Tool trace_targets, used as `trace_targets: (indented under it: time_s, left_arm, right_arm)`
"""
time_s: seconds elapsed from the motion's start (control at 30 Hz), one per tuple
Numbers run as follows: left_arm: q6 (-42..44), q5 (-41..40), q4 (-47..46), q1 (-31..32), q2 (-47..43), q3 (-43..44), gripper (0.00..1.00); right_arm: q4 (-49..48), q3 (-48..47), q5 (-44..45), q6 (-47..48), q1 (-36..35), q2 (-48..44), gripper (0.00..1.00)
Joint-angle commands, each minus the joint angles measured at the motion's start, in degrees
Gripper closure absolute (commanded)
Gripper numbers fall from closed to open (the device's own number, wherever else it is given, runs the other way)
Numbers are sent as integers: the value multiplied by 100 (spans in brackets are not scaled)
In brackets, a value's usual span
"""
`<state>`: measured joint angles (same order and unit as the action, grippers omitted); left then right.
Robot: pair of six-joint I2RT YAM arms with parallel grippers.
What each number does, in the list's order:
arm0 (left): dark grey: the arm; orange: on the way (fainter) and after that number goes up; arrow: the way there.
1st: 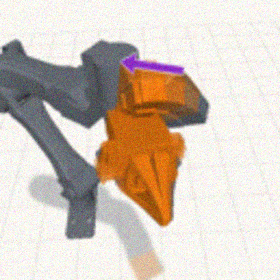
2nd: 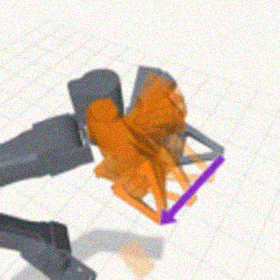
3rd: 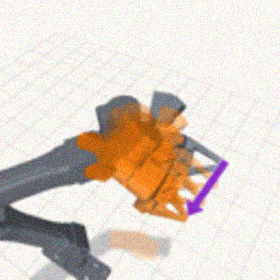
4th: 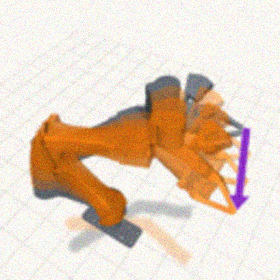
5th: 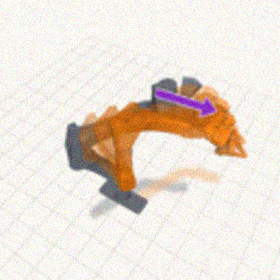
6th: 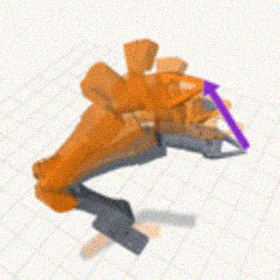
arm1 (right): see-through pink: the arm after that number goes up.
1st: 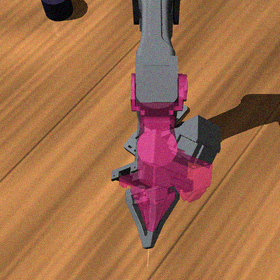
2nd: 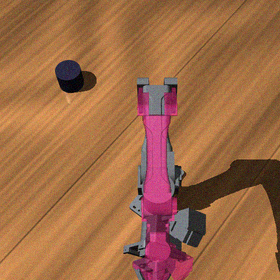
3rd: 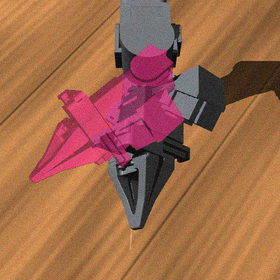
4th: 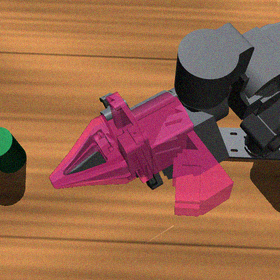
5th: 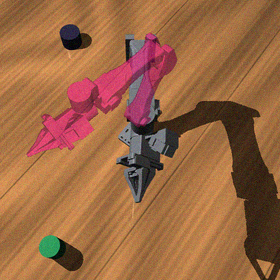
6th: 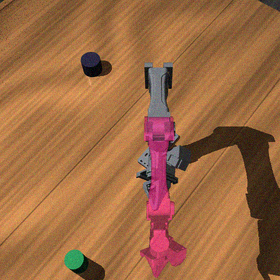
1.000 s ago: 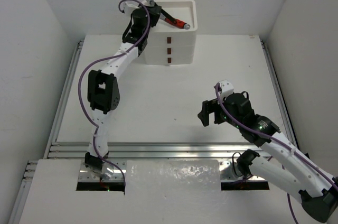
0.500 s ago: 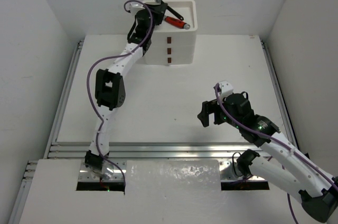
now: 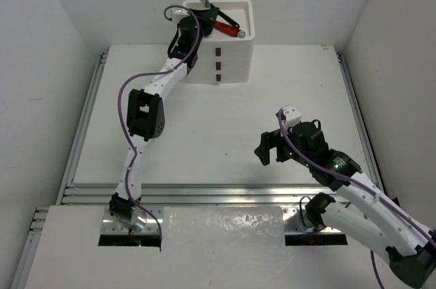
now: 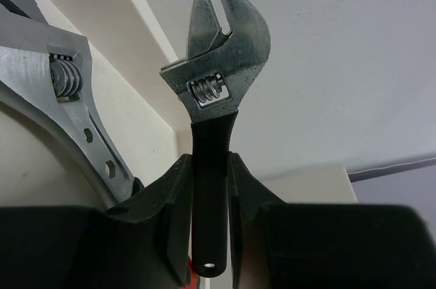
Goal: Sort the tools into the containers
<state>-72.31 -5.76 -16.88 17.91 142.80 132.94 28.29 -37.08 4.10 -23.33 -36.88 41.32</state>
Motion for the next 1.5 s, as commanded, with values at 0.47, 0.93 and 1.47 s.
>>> trace_targets:
  time_s: [0.47, 0.93, 1.47]
  left_arm:
    - [-327, -13, -640, 213, -428, -304, 56]
    - [59, 478, -262, 213, -1579, -1252, 37]
    - [4155, -275, 3322, 222, -7017, -5375, 0]
  right_arm:
    - [-280, -19, -85, 13, -12, -63, 1]
    - [-307, -19, -58, 30, -3, -54, 1]
    - [877, -694, 1434, -286, -12, -423, 1]
